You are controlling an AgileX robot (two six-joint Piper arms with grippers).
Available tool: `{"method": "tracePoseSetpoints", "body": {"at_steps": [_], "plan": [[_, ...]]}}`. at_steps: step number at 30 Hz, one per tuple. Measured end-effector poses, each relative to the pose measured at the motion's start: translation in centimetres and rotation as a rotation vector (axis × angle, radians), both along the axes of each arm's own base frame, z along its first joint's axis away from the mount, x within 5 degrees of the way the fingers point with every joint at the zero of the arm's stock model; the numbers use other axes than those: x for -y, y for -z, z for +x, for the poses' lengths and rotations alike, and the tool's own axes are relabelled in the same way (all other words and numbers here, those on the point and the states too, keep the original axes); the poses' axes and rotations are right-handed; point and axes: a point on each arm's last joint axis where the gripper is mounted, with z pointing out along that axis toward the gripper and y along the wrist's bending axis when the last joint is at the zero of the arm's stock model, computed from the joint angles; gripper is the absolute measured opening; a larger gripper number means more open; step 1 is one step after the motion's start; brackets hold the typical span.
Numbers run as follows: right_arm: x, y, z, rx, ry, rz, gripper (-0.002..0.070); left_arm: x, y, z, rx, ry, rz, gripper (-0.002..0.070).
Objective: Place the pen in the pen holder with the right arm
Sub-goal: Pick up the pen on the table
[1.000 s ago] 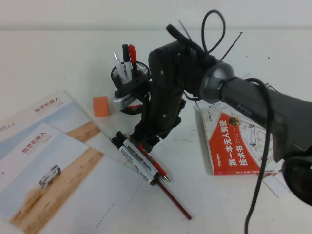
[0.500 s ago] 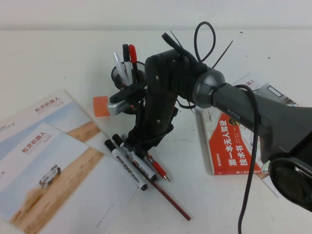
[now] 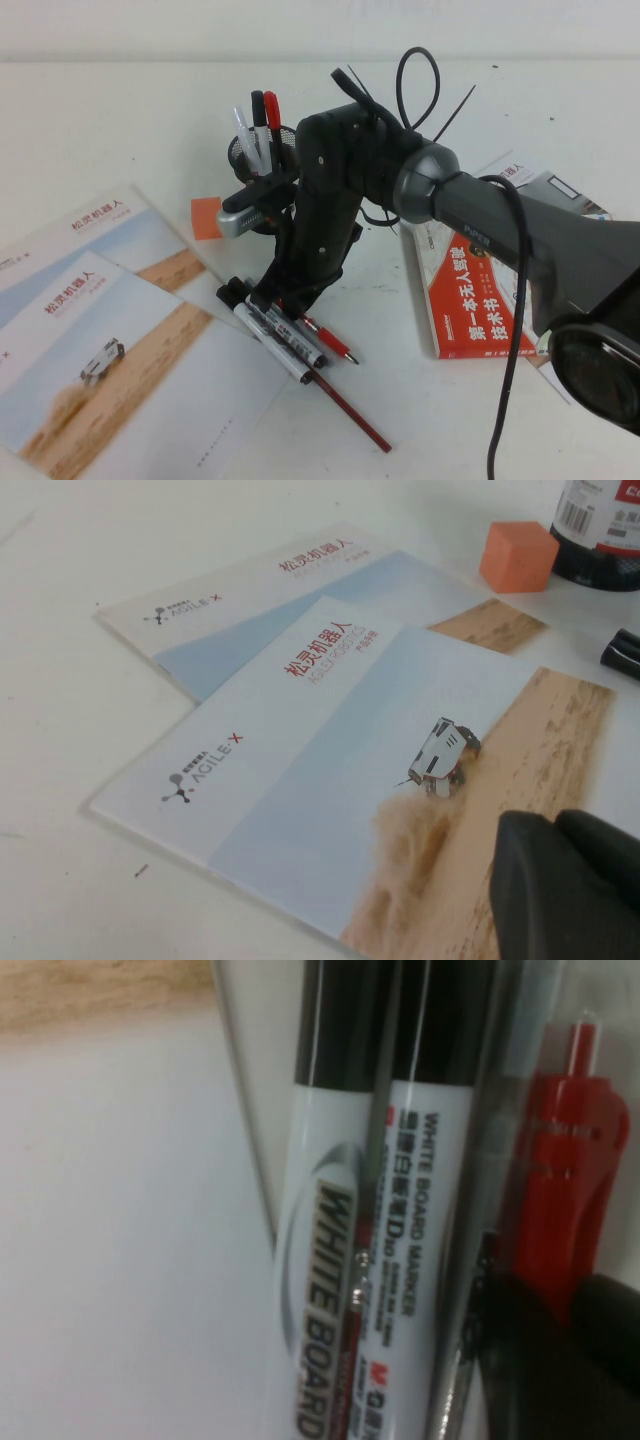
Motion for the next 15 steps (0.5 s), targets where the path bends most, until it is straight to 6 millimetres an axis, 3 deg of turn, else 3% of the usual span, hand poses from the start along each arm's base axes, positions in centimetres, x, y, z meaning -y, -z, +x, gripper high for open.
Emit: {"method": "tracePoseSetpoints", "body": {"at_steps": [5, 12, 15], "plan": [[0.04, 0.01, 0.03, 0.003, -0.001, -0.004, 0.0073, 0.0, 0.0, 0.0, 0.0, 0.0, 0.0, -0.0001], [0.26, 0.17, 0.24, 0.029, -0.024, -0.034, 0.026, 0.0, 0.0, 0.0, 0.0, 0.0, 0.0, -0.0001], [0.18, 0.18, 0.16, 0.043, -0.041, -0.05, 0.029, 0.0, 0.0, 0.0, 0.0, 0.0, 0.0, -0.0001]]}}
